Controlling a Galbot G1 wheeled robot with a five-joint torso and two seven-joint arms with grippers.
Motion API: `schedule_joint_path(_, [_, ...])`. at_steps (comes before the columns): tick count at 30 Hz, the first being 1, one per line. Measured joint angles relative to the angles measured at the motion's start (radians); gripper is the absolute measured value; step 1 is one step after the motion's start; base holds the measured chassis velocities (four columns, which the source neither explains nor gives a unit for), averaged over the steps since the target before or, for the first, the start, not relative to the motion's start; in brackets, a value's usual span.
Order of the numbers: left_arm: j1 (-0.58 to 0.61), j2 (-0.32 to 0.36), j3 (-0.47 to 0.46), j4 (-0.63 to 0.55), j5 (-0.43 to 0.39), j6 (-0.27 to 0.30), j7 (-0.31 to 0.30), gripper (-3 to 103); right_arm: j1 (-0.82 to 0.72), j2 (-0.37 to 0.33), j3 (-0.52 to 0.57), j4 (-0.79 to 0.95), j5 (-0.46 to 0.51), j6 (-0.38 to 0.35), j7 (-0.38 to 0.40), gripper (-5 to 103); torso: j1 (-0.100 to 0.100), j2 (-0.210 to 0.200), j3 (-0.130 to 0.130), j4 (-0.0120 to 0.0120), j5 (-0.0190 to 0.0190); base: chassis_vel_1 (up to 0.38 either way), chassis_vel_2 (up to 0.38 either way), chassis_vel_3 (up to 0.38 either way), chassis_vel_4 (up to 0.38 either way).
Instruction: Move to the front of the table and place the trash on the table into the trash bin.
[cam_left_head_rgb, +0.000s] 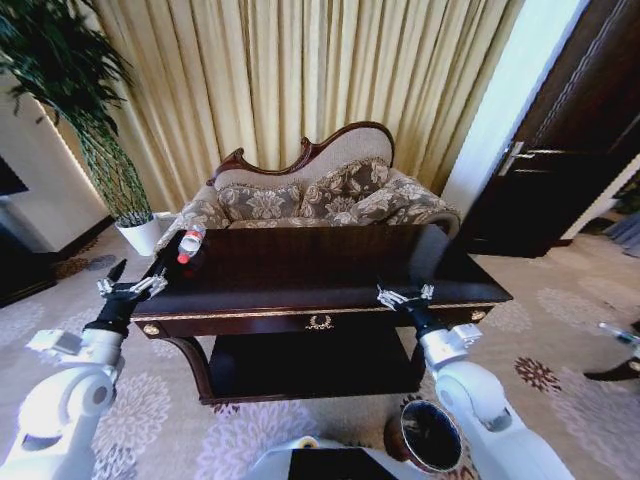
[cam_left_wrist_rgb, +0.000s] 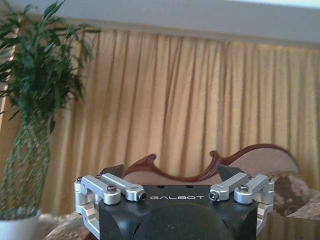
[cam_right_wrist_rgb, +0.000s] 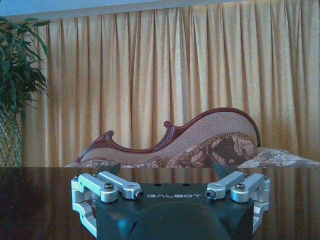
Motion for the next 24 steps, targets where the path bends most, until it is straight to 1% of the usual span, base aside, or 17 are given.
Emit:
schedule_joint_path(1, [0.000,0.000,0.000,0.000,0.000,0.000,0.000,100,0.000,0.000,0.000,0.000,0.000,0.000,0.000,100,0.000,0.000,0.000,0.0000,0.0000,0.000,0.000,0.000,0.000])
schedule_joint_path(3, [-0.056,0.073,0.009,0.035,-0.035,0.056,-0.068,100,0.000,-0.006,0.002,0.000,0.001,0.000,0.007,100,0.001,0.000,0.000,-0.0001,-0.0004,0.000,0.000,0.000,0.000])
schedule_joint_path(4, [-0.056,0.073,0.009,0.035,-0.035,0.056,-0.068,100,0.000,-0.006,0.002,0.000,0.001,0.000,0.007,100,0.001,0.000,0.000,-0.0001,-0.0004,0.000,0.000,0.000,0.000])
schedule_joint_path(6, [-0.106,0.149,0.023,0.081,-0.078,0.093,-0.102,100,-0.002,-0.013,0.008,-0.006,0.002,0.000,0.009,100,0.001,0.000,0.000,-0.0001,-0.0005,0.000,0.000,0.000,0.000])
schedule_joint_path(7, [-0.106,0.149,0.023,0.081,-0.078,0.093,-0.102,100,-0.002,-0.013,0.008,-0.006,0.002,0.000,0.009,100,0.001,0.000,0.000,-0.0001,-0.0005,0.000,0.000,0.000,0.000])
schedule_joint_path(9, [-0.153,0.234,0.048,0.133,-0.143,0.122,-0.119,100,-0.001,-0.018,0.011,-0.014,0.003,0.001,0.011,100,0.001,0.000,0.000,0.0001,-0.0003,0.000,0.000,0.000,0.000])
schedule_joint_path(10, [-0.153,0.234,0.048,0.133,-0.143,0.122,-0.119,100,-0.001,-0.018,0.011,-0.014,0.003,0.001,0.011,100,0.001,0.000,0.000,0.0001,-0.0003,0.000,0.000,0.000,0.000])
schedule_joint_path(12, [-0.204,0.309,0.075,0.183,-0.223,0.154,-0.123,100,0.002,-0.023,0.010,-0.019,0.005,0.002,0.016,100,0.001,0.000,0.000,-0.0001,-0.0003,0.000,0.000,0.000,0.000])
schedule_joint_path(13, [-0.204,0.309,0.075,0.183,-0.223,0.154,-0.123,100,0.002,-0.023,0.010,-0.019,0.005,0.002,0.016,100,0.001,0.000,0.000,-0.0001,-0.0003,0.000,0.000,0.000,0.000])
schedule_joint_path(15, [-0.250,0.372,0.101,0.232,-0.281,0.201,-0.124,100,0.009,-0.028,0.001,-0.029,0.007,0.001,0.020,100,0.001,0.000,0.000,-0.0001,-0.0002,0.000,0.000,0.000,0.000])
schedule_joint_path(16, [-0.250,0.372,0.101,0.232,-0.281,0.201,-0.124,100,0.009,-0.028,0.001,-0.029,0.007,0.001,0.020,100,0.001,0.000,0.000,-0.0001,-0.0002,0.000,0.000,0.000,0.000])
schedule_joint_path(17, [-0.283,0.407,0.128,0.268,-0.305,0.239,-0.136,100,0.016,-0.032,-0.006,-0.036,0.007,0.001,0.023,100,0.001,0.000,0.000,0.0001,-0.0005,0.000,0.000,0.000,0.000])
schedule_joint_path(18, [-0.318,0.436,0.159,0.297,-0.318,0.267,-0.164,100,0.024,-0.035,-0.013,-0.041,0.007,0.000,0.026,100,0.001,0.000,0.000,0.0003,-0.0003,0.000,0.000,0.000,0.000])
schedule_joint_path(20, [-0.338,0.448,0.177,0.311,-0.324,0.284,-0.184,100,0.028,-0.037,-0.017,-0.044,0.007,0.000,0.028,100,0.000,0.000,0.000,0.0003,-0.0003,0.000,0.000,0.000,0.000])
schedule_joint_path(21, [-0.408,0.474,0.235,0.351,-0.353,0.332,-0.240,100,0.042,-0.040,-0.028,-0.052,0.008,-0.003,0.035,100,0.001,0.000,0.000,0.0002,-0.0005,0.000,0.000,0.000,0.000])
schedule_joint_path(22, [-0.408,0.474,0.235,0.351,-0.353,0.332,-0.240,100,0.042,-0.040,-0.028,-0.052,0.008,-0.003,0.035,100,0.001,0.000,0.000,0.0002,-0.0005,0.000,0.000,0.000,0.000])
schedule_joint_path(24, [-0.504,0.489,0.313,0.399,-0.378,0.361,-0.296,100,0.055,-0.044,-0.038,-0.060,0.011,-0.007,0.043,100,0.001,0.000,0.000,0.0001,0.0001,0.000,0.000,0.000,0.000])
